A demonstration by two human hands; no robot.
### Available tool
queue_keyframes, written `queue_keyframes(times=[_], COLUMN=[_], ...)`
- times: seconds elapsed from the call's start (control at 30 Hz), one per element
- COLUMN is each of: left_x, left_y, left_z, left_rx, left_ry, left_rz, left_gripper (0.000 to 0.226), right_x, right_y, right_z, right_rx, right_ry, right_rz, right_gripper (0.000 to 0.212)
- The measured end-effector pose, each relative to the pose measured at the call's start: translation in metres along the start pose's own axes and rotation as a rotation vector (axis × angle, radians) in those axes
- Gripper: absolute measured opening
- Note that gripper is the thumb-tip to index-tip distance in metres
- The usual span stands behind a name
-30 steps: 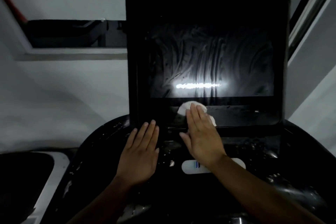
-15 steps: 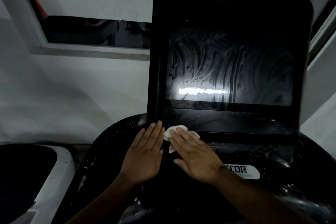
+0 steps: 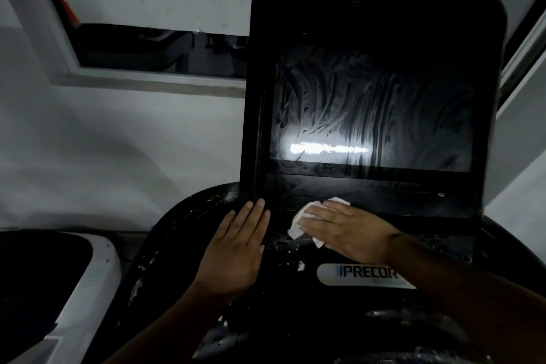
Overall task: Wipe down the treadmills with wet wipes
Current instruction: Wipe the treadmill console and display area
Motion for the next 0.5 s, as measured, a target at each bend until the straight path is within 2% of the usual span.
queue_keyframes(times=[0.23, 0.37, 0.5], left_x=[-0.009, -0.023, -0.043], left_y=[-0.007, -0.008, -0.009], left_z=[-0.003, -0.008, -0.024], left_rx=[-0.043, -0.078, -0.148], left_ry=[-0.001, 0.056, 0.159], left_rz=[0.006, 0.025, 0.053], left_gripper=[0.061, 0.059, 0.059], right_x=[0.032, 0.006, 0.036], right_y=[0.035, 0.054, 0.064], right_z=[0.008, 0.010, 0.011], right_rx=[0.182, 0.488, 0.852], right_ry=[-0.108, -0.104, -0.161], right_rz=[-0.069, -0.282, -0.484], right_gripper=[0.047, 0.044, 0.043])
Point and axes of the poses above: each hand's wrist, its own x-axis towards the middle knuckle, its own z-axis out of the back of the hand, y = z × x, the point moved 3 cm from there along x, towards the middle knuckle, and after that the axes turned 6 degrees about x, right-handed, at the moved point
